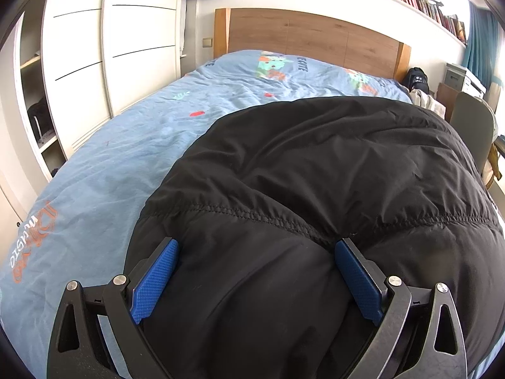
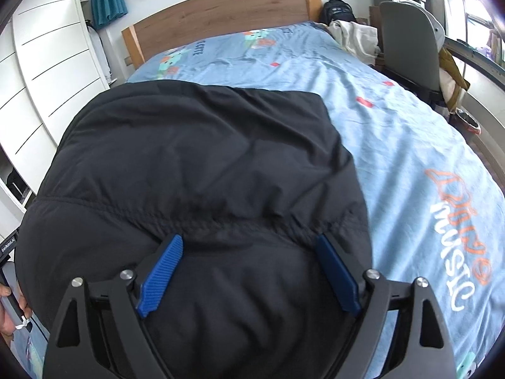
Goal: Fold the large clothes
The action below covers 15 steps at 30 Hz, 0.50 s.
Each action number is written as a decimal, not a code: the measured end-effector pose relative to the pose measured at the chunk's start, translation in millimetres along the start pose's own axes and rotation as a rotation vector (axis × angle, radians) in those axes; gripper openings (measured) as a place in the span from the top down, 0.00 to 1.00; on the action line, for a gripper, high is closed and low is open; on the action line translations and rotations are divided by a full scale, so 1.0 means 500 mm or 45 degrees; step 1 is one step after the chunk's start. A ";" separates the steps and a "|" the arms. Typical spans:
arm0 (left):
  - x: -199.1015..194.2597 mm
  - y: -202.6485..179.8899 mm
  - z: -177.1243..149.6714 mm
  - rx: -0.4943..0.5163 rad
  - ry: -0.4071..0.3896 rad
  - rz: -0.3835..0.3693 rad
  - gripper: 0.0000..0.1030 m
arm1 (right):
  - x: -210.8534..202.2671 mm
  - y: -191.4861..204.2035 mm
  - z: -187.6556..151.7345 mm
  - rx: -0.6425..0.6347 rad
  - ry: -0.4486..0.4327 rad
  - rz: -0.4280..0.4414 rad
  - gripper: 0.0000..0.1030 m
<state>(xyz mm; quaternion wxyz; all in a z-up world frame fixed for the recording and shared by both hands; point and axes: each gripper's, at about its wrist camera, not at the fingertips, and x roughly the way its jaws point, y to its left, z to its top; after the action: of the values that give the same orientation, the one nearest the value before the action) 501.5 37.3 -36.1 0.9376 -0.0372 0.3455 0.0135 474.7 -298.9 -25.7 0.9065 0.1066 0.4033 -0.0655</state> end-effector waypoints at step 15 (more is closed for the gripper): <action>-0.010 -0.002 -0.013 0.018 0.028 0.042 0.05 | -0.035 -0.043 -0.031 0.012 0.046 -0.040 0.14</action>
<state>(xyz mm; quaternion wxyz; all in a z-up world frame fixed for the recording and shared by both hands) 493.6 35.6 -37.6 0.9336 -0.0250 0.3566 0.0259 447.4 -315.2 -25.7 0.8974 0.1057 0.4208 -0.0798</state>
